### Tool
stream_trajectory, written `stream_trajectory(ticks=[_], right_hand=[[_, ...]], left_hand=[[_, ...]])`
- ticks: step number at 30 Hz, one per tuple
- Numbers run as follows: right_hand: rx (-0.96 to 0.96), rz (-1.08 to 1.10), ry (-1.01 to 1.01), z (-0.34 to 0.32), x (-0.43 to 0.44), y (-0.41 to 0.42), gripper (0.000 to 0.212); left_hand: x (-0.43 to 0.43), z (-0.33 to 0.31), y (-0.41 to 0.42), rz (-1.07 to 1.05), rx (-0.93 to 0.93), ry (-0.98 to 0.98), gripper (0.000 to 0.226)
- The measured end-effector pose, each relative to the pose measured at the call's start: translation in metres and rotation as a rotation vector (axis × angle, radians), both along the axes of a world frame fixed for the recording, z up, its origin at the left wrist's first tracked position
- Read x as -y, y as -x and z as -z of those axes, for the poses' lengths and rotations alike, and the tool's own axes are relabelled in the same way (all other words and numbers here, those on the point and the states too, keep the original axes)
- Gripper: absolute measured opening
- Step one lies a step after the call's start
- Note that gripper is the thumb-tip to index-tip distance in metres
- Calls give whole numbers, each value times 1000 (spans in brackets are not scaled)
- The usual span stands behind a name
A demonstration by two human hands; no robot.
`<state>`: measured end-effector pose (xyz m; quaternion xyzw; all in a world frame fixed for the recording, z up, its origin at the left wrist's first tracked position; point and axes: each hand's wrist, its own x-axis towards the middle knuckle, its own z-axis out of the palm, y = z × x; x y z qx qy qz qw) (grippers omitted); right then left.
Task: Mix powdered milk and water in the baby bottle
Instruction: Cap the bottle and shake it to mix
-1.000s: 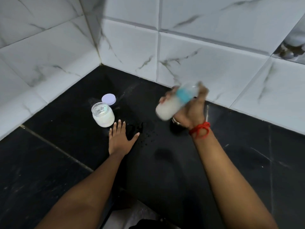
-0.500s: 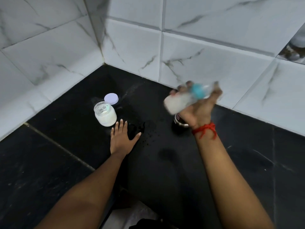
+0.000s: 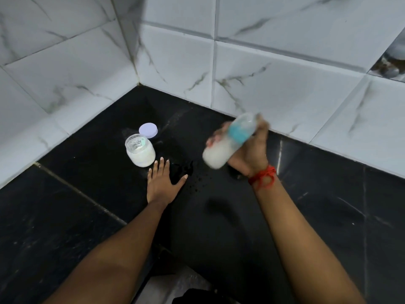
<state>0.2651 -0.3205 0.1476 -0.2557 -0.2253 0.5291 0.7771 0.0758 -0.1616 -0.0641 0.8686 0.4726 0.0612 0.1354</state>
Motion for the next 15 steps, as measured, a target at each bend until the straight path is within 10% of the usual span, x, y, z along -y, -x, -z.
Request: stream_trajectory(ticks=[2,7,10,13,15], right_hand=[[-367,61,-91,-4,7,-11,75],[78,-45,-116,-9,11,13,87],[-280,-94,-158,-9,30,-2,121],[-121,-41,-263,-20,9,2,95],[-86,-180,-280,-15,10,4,116]], left_hand=[[1,0,-1,1,5,0,100],[0,0,1,4,-6,-3,100],[0,2,0,4,1,-3,100],[-1,3,1,5,-6,-2,99],[0,2,1,3,1,5,100]])
